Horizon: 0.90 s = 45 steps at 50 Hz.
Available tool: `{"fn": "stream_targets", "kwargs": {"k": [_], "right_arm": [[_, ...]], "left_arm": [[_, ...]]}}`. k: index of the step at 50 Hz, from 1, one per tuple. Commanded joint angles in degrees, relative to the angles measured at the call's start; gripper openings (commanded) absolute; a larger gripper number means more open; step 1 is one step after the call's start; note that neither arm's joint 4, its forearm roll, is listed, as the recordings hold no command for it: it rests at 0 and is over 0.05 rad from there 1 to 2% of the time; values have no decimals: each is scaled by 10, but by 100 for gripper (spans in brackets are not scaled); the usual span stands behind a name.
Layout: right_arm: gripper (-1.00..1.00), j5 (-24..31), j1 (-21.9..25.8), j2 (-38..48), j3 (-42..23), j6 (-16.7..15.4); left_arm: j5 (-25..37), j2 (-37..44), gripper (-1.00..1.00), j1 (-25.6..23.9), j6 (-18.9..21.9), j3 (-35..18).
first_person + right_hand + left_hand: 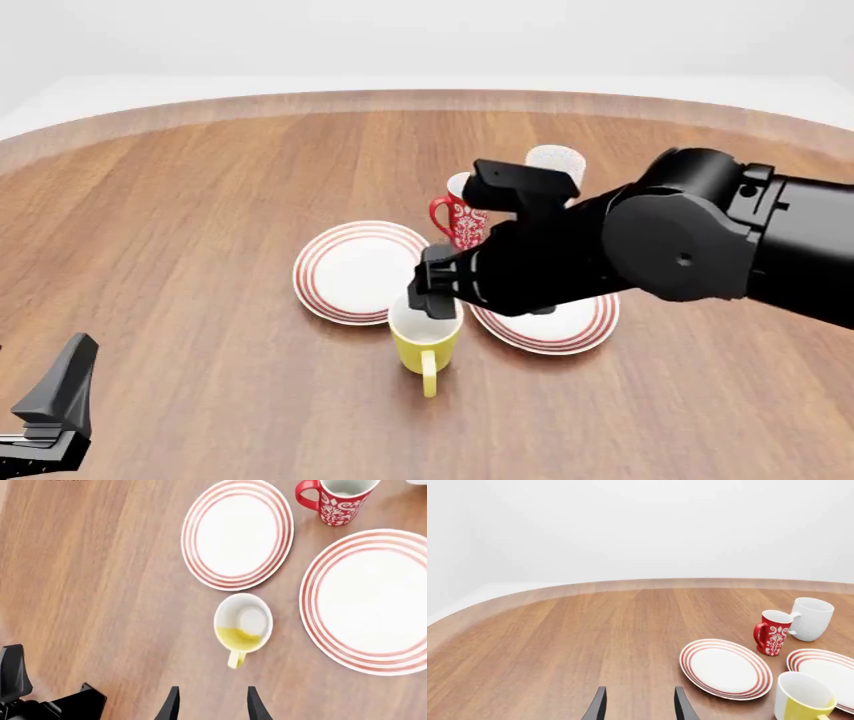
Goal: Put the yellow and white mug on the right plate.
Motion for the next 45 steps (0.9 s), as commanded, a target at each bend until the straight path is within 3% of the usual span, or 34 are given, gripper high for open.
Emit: {"fn": "stream_targets", "kwargs": {"k": [1, 37, 45], "right_arm": [[100, -29, -3, 6, 16, 24], [100, -77, -35, 54, 38, 3], [100, -86, -20, 74, 34, 5]], "left_arm": [[0, 0, 100, 0, 0, 0], [0, 0, 100, 0, 0, 0], [0, 0, 100, 0, 0, 0]]}}
